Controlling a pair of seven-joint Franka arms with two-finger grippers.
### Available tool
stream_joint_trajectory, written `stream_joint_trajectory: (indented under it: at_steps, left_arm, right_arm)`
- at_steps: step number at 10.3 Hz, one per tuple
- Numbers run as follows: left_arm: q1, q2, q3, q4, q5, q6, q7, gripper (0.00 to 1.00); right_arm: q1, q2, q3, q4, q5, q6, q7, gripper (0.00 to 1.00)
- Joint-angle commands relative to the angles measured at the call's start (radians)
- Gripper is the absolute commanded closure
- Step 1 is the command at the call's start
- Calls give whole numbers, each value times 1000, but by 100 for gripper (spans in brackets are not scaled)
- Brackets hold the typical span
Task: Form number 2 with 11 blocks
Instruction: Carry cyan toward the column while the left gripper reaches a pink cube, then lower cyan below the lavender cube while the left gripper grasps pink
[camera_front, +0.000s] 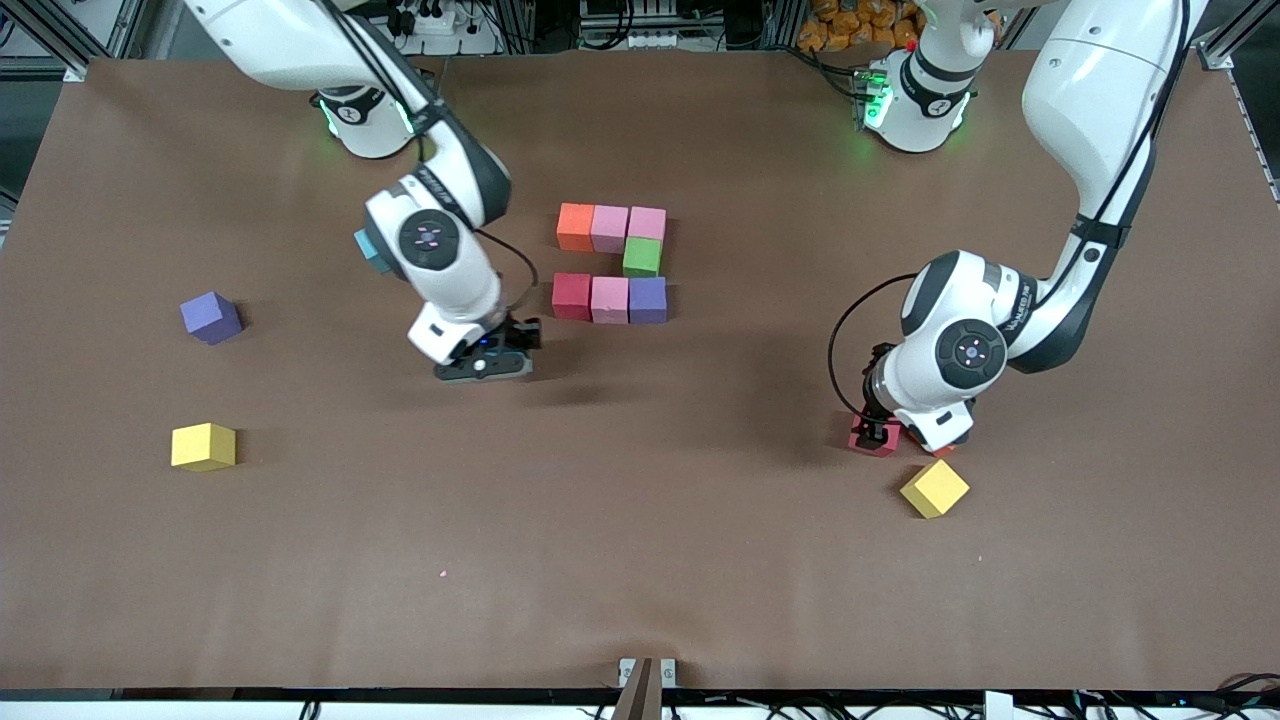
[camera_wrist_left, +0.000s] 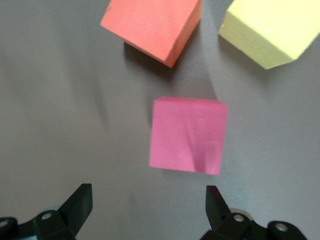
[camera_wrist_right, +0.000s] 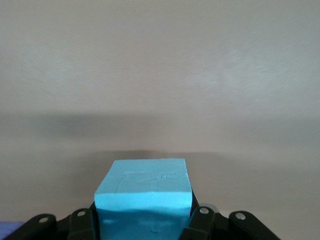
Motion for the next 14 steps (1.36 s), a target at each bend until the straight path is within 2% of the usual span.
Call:
stream_joint_trajectory:
  at_steps: [1,4,6,9,12,14]
  left_arm:
    - [19,-61,-13,-91,15,32,34,0]
    - [39,-59,-13,-93,49,60,36,0]
    - [67,-59,-13,-90,49,112,31,0]
    - [67,-35,-8,-90,50,181,21,0]
    - [73,-13,-4,-88,124,192,21,0]
    - [85,2,-4,-79,154,195,21,0]
  right_arm:
    - [51,92,-5,115,-2,-11,148,60]
    - [103,149,-8,122,-24,0,231,60]
    - [126,155,-5,115,-150,-8,340,60]
    - [123,145,-1,107,-156,-17,340,60]
    - [113,143,2,92,-156,-15,328,60]
    - [97,136,25,80,-154,-20,302,60]
